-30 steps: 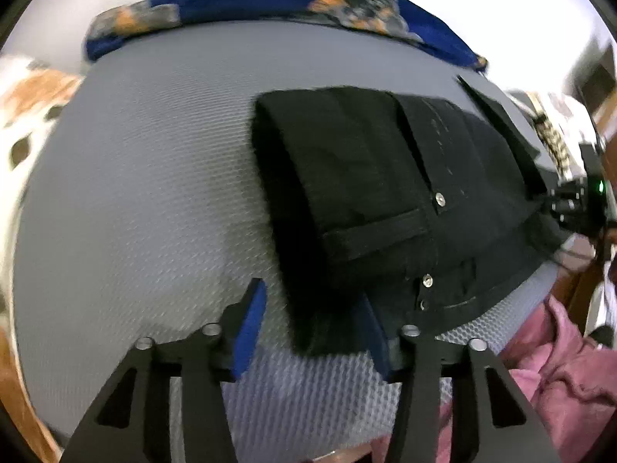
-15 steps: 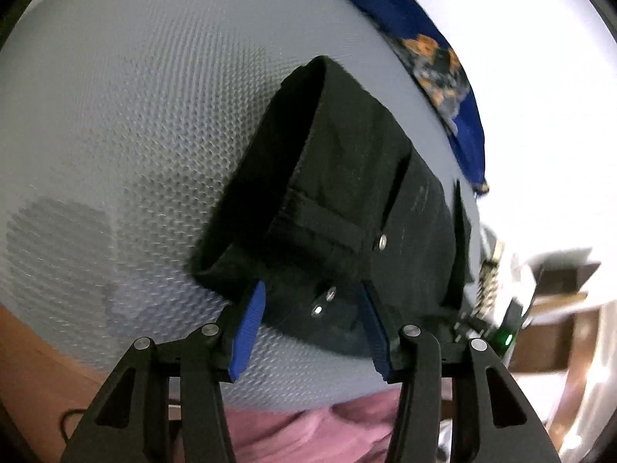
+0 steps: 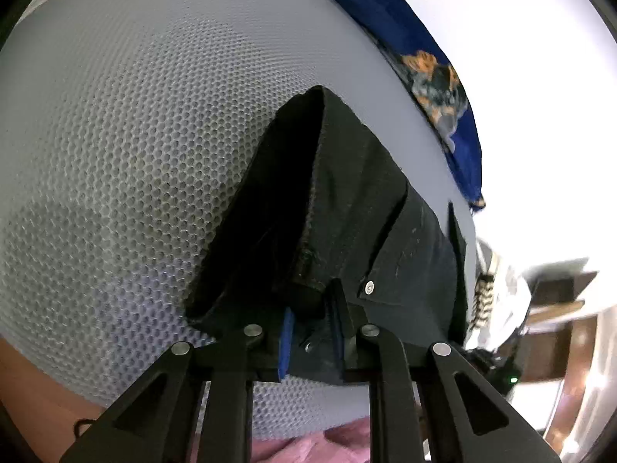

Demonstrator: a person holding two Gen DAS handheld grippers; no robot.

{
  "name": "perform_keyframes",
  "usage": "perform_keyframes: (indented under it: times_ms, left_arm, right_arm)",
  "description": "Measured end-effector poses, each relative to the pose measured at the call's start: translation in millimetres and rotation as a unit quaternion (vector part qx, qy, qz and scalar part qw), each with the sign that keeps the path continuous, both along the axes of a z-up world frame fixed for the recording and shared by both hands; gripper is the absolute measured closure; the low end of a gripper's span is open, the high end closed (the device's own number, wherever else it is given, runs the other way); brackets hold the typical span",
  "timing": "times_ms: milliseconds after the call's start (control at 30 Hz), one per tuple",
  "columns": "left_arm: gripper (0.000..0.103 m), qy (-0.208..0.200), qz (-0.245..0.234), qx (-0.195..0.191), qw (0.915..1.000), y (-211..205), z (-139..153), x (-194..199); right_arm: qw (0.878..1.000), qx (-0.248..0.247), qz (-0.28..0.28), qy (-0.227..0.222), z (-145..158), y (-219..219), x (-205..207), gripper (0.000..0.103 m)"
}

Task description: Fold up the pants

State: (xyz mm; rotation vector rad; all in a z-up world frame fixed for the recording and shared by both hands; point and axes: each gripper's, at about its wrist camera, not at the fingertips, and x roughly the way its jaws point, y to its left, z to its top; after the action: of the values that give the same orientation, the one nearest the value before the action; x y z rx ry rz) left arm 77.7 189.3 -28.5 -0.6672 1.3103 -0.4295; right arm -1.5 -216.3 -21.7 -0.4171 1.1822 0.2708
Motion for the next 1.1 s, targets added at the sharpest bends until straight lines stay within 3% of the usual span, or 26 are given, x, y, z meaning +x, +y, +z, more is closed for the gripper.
perform_keyframes:
  times_ms: [133,233,333,467,600,733,800,867,1000,1100]
  left_arm:
    - [0.085,-0.005,-0.045,0.039,0.9982,-1.3,-0.1,-1.0]
    - [0.085,-0.021,-0.076,0.074,0.9941,-6.3,-1.5,-2.5]
    - [0.084,-0.030,-0.088,0.100,0.9906,-13.5,-4.6,-4.1]
    - [0.079,-0.048,-0.090,0.122,0.9872,-24.4,-0.6,-7.0]
    - [0.073,-0.054,-0.101,0.148,0.9823,-28.1,10.0,-20.3]
    - [0.073,-0.089,-0.135,0.192,0.9680,-29.7,32.3,-40.9]
    - [0.073,-0.133,-0.155,0.220,0.9539,-34.7,51.2,-56.1]
    - [0.073,-0.171,-0.177,0.241,0.9390,-44.7,66.0,-68.0]
    - [0.073,-0.236,-0.230,0.235,0.9143,-84.8,82.0,-86.0]
    - [0.071,-0.266,-0.276,0.213,0.8988,-127.1,79.5,-91.8]
  right_arm:
    - [1.000,-0.009,0.022,0.011,7.1,15.0,-25.8,0.095]
    - [0.999,-0.014,0.029,0.029,-9.5,21.3,-36.3,0.095]
    - [0.999,-0.011,0.015,0.041,-27.4,19.6,-33.2,0.095]
    - [0.999,0.005,-0.001,0.046,-26.1,14.7,-29.1,0.095]
    - [0.999,0.002,-0.015,0.041,-25.2,12.8,-27.5,0.084]
    - [0.998,0.044,-0.038,0.037,-11.1,0.6,-26.7,0.075]
    - [0.996,0.070,-0.042,0.036,-1.5,-4.7,-29.3,0.058]
    - [0.996,0.081,-0.039,0.027,10.5,-9.1,-35.3,0.048]
    - [0.996,0.080,-0.028,0.018,26.6,-19.7,-46.0,0.047]
    - [0.992,0.108,-0.062,0.024,34.0,-43.3,-46.1,0.047]
